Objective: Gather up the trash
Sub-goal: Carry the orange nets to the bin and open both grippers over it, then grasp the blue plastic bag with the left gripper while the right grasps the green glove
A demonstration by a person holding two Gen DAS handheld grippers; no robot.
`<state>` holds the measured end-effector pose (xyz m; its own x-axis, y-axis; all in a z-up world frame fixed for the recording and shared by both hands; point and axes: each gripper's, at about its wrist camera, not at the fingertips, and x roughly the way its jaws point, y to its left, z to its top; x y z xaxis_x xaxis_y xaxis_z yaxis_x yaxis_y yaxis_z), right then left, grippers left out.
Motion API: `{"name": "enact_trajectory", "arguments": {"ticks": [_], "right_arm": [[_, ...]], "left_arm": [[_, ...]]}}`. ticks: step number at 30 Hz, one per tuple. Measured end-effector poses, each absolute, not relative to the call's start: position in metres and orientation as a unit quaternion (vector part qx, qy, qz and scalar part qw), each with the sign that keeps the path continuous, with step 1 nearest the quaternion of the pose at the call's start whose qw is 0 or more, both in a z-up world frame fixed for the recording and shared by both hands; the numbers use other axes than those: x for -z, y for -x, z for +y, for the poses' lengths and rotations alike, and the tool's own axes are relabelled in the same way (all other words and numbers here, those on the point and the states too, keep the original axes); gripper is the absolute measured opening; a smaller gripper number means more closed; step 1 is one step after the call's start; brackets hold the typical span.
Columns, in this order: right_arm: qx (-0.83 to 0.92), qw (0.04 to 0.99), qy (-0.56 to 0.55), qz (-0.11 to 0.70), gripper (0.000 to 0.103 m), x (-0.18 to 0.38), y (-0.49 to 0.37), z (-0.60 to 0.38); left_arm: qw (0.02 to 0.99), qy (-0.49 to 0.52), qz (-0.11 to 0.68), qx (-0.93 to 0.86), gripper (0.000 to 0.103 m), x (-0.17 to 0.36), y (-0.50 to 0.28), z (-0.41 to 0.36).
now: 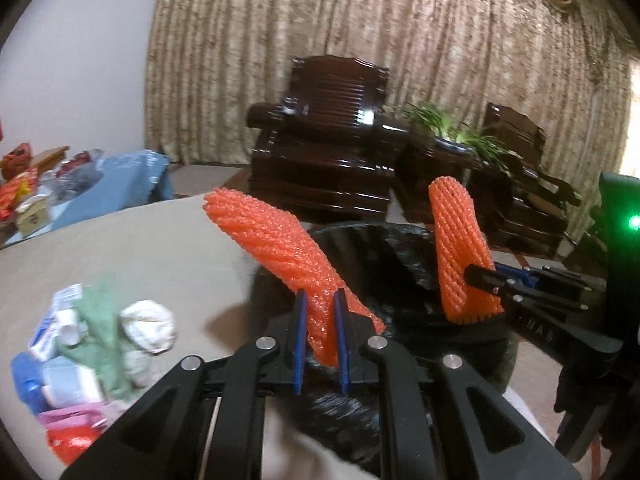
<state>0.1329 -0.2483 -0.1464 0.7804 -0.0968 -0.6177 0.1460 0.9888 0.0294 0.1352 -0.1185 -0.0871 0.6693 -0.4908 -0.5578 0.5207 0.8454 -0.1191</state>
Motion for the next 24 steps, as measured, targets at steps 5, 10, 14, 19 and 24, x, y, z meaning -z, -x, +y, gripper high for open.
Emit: {"name": "enact_trajectory", "arguments": {"ticks": [5, 10, 14, 19, 24], "right_arm": [[0.098, 0.937, -0.05, 0.33, 0.062, 0.157, -0.126, -0.266], [0.112, 0.939, -0.05, 0.32, 0.092, 0.156, -0.121, -0.267], [0.097, 0.945, -0.061, 0.307, 0.098, 0.149, -0.123, -0.258], [0.063, 0.95, -0.052, 0.3, 0.098, 0.138, -0.132, -0.223], [0.015, 0.954, -0.044, 0.295, 0.098, 0.131, -0.141, -0.177]], "left_arm": [[0.907, -0.023, 0.306, 0.287, 0.043, 0.092, -0.14, -0.132], [0.918, -0.02, 0.301, 0.257, 0.068, 0.09, -0.139, -0.113], [0.935, -0.013, 0.29, 0.206, 0.094, 0.087, -0.134, -0.084], [0.948, -0.011, 0.278, 0.155, 0.097, 0.08, -0.132, -0.034], [0.958, -0.012, 0.271, 0.098, 0.097, 0.078, -0.121, 0.017]]}}
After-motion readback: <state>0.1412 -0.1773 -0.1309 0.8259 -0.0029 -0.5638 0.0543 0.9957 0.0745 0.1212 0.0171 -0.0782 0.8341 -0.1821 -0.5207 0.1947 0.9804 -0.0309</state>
